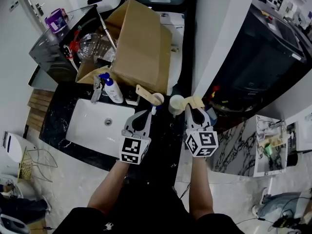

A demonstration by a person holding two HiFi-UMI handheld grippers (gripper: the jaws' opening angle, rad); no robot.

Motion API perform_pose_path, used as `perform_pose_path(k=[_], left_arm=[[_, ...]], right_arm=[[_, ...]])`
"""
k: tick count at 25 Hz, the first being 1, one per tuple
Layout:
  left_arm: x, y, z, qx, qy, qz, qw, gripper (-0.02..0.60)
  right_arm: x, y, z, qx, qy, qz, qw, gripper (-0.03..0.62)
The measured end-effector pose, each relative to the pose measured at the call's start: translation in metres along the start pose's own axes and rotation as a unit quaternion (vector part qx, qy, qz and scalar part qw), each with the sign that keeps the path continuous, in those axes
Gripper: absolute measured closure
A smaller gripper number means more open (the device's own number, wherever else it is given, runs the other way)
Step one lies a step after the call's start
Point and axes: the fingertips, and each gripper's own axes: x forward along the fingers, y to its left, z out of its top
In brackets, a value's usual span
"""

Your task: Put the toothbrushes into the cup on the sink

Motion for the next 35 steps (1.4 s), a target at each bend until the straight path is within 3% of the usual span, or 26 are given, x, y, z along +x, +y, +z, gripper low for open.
perform_pose_path(k=[14,35], left_arm=[[0.025,0.020,-0.022,-0.007,0.029,0.006,0.9995,0.578],[0.023,0.032,-0.056,-0.016,0.067,0.014,0.9976,0.578]], right_arm=[[0.050,-0.012,-0.029,0.024,0.030,0.006,0.999,0.569],[0.068,-0.012,-0.082,0.075,0.068,0.001,0.995,0.568]])
